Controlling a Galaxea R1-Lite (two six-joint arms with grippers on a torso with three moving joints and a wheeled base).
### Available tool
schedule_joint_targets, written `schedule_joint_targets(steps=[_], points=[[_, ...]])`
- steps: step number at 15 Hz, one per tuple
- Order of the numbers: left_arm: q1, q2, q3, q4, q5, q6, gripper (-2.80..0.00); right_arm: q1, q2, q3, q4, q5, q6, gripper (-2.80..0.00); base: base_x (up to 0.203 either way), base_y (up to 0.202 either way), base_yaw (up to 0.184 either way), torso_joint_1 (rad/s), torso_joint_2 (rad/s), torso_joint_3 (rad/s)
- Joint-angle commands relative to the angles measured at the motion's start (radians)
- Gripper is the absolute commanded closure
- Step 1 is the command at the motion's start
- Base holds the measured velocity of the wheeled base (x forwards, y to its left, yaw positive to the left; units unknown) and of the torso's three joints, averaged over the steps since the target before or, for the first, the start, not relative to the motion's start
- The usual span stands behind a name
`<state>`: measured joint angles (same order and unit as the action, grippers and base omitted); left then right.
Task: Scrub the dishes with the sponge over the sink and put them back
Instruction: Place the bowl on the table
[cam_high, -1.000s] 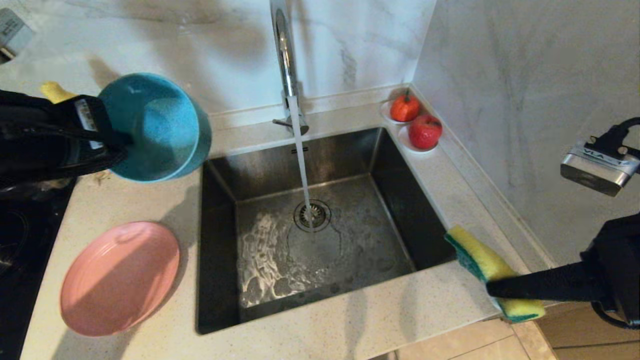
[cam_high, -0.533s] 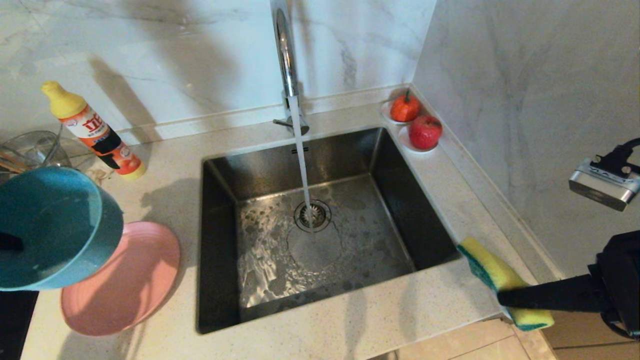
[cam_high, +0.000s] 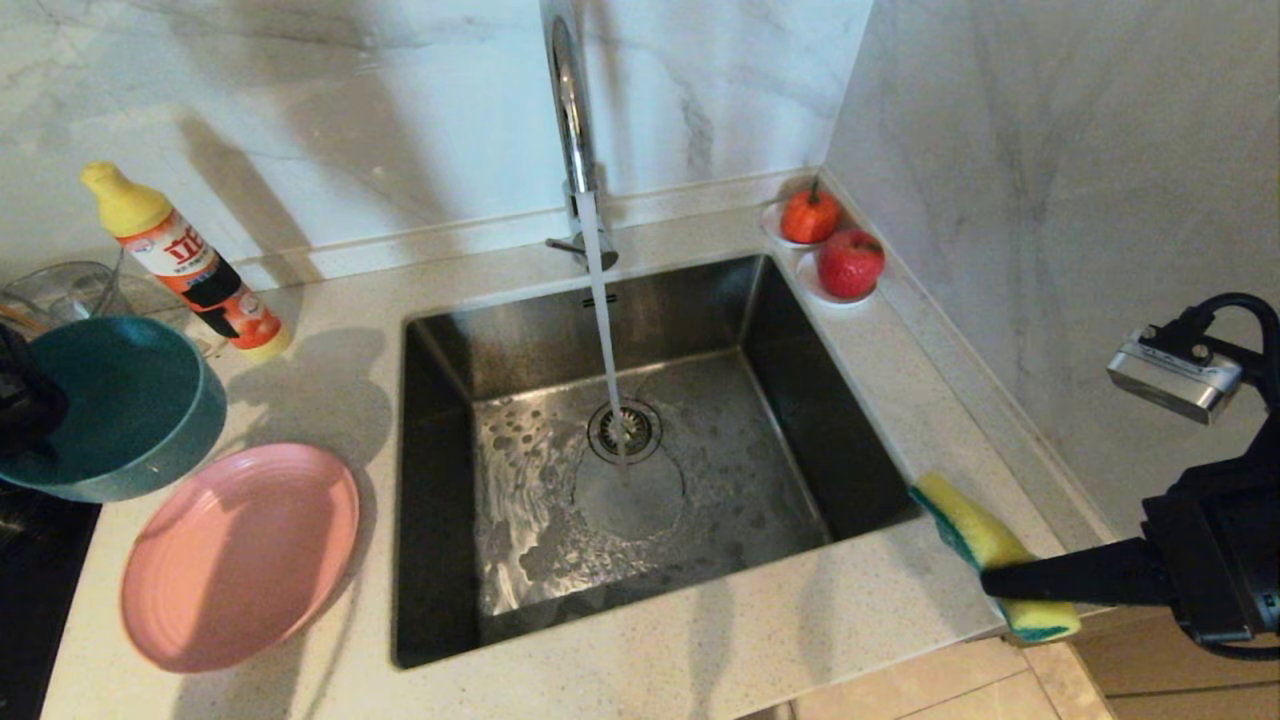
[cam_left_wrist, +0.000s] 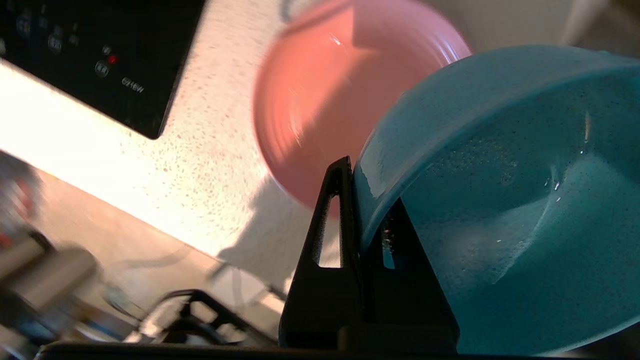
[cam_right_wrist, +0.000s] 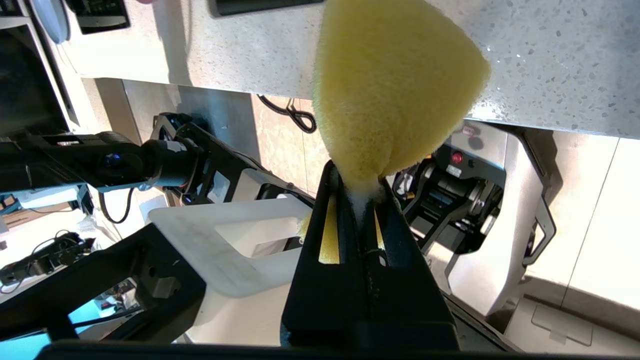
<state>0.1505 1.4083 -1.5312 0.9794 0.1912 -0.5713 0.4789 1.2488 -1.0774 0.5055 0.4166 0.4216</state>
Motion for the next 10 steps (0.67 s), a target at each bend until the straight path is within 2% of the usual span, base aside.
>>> schedule_joint_targets(steps=[1, 2, 6, 10], points=[[0.146, 0.073, -0.028, 0.006, -0.075, -0.011, 0.0, 0.0, 0.008, 0.005, 0.002, 0.002, 0.002, 0.0, 0.0, 0.0, 0.0, 0.0, 0.0, 0.0], [0.203, 0.077, -0.034, 0.008, -0.113, -0.011, 0.0, 0.0, 0.008, 0.007, 0.001, 0.004, 0.002, 0.0, 0.0, 0.0, 0.0, 0.0, 0.0, 0.0], [0.406, 0.084, -0.042, 0.002, -0.171, -0.004, 0.0, 0.0, 0.014, 0.009, 0.002, 0.004, 0.002, 0.0, 0.0, 0.0, 0.0, 0.0, 0.0, 0.0], [0.614, 0.168, -0.047, -0.002, -0.297, 0.006, 0.0, 0.0, 0.011, 0.017, 0.001, 0.004, 0.003, 0.0, 0.0, 0.0, 0.0, 0.0, 0.0, 0.0]])
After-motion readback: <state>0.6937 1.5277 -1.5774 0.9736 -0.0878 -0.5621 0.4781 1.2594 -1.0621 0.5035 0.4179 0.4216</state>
